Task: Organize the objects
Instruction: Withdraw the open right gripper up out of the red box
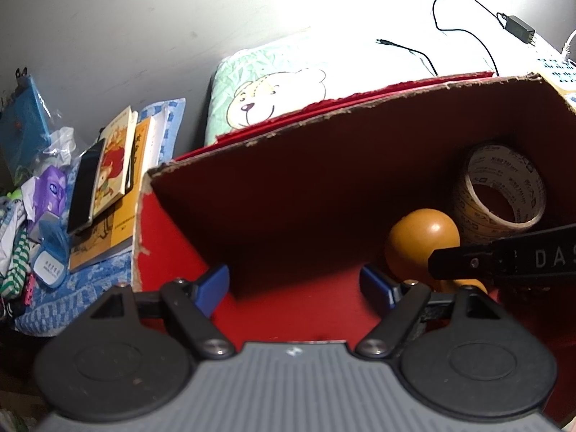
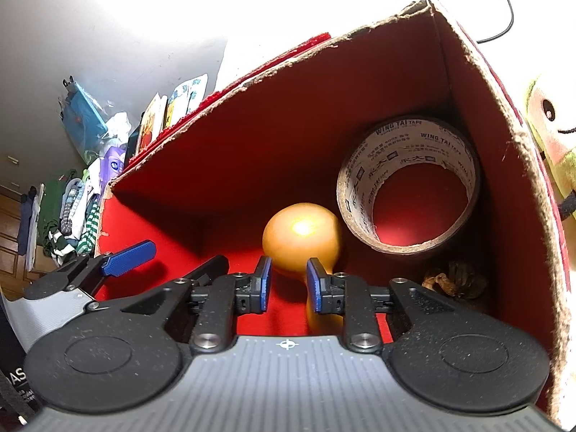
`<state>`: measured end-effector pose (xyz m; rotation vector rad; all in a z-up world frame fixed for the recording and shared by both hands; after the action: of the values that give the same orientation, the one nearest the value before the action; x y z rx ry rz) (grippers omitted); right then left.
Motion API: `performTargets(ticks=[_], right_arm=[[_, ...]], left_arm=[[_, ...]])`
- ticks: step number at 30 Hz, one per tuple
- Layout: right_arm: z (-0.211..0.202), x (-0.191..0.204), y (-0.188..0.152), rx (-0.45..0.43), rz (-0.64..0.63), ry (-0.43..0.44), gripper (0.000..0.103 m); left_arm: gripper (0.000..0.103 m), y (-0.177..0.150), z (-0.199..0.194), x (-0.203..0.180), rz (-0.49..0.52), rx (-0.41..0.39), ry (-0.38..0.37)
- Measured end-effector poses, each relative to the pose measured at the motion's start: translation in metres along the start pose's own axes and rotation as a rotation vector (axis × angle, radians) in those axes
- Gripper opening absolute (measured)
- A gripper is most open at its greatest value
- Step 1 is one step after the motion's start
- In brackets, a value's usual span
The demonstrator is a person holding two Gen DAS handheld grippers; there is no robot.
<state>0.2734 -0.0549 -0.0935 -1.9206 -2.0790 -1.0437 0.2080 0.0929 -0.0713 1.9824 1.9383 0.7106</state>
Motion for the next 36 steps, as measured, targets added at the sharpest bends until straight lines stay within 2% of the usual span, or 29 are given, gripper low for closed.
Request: performTargets(ticks=[14,36], right_arm=[[-0.002,0.001,0.001,-0.012,-0.008,0.012,0.025],[-0.014,0.006,0.001,-0.116,-0.05,0.063,0.025]], left_arm=[[0.083,0.0,0.001,0.001,0.001,-0.003,0.0],[0.083,0.001,0.002,0.0,0.017,-0.021,0.025]])
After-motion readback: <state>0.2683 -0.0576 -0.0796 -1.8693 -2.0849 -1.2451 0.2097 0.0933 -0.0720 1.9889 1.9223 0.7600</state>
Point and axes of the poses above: each gripper's, at about its wrist camera, not at the fingertips, and z roughly the way its jaws point, x to its left, y to its top, the point moved 7 cm from there along z, roughly the way its jaws point, and after that the axes turned 9 degrees about -z, right-handed, at the moved point
